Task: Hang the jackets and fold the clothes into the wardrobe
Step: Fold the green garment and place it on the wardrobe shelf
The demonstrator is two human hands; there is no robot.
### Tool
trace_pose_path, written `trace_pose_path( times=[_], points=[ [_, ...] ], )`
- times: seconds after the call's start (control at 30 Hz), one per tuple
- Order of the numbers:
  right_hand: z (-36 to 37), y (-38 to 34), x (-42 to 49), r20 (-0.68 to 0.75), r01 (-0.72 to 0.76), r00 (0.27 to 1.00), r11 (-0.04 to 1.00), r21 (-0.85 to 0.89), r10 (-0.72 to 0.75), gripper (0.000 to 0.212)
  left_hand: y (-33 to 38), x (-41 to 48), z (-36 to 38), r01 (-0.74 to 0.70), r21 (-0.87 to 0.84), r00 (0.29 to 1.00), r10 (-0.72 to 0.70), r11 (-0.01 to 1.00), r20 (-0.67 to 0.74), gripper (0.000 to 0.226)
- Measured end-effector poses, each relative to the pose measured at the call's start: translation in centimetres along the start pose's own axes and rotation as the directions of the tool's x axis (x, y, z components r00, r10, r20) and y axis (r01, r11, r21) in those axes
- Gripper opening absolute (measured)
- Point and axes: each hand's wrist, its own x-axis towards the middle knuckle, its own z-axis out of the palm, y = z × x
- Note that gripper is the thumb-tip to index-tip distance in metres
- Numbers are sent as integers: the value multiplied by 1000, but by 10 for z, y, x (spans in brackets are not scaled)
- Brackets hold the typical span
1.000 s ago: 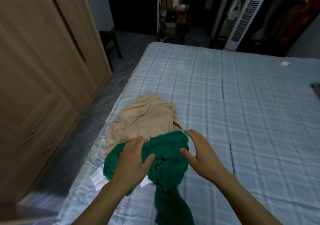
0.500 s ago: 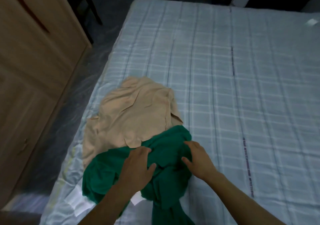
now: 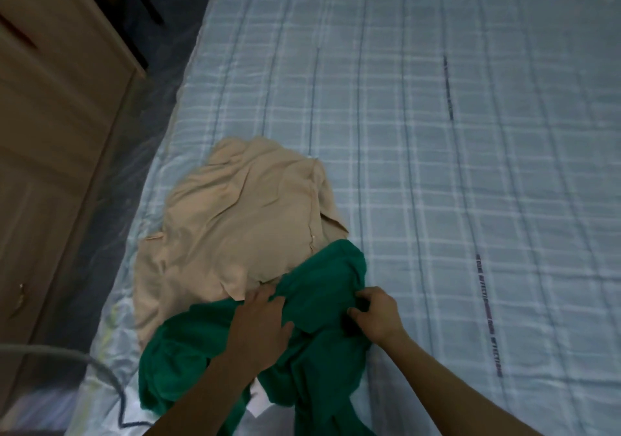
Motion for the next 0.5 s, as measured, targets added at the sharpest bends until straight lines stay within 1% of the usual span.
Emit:
trace_pose_path(
  times=[0.07, 0.17, 0.23, 0.33, 0.5],
  points=[
    [-5, 0, -5, -83, 29, 996, 999, 39, -26, 36, 2, -3, -2, -6, -2, 1000, 6, 1000, -22, 45],
    [-14, -3, -15, -196, 113, 976, 988, 106, -91, 34, 7, -11, -11, -20, -58, 998, 17, 998, -56, 41],
    [-24, -8, -24, -267, 174, 955, 973, 150, -130, 32, 11, -18, -22, -25, -82, 996, 18, 996, -92, 36],
    [-41, -17, -37, -386, 265, 907, 940, 215, -168, 31, 19, -28, -46, -27, -136, 981, 1, 990, -193, 25],
    [-82, -40, -70, -524, 400, 825, 873, 279, -211, 22, 45, -56, -93, -43, -188, 954, -15, 981, -299, 39]
  ],
)
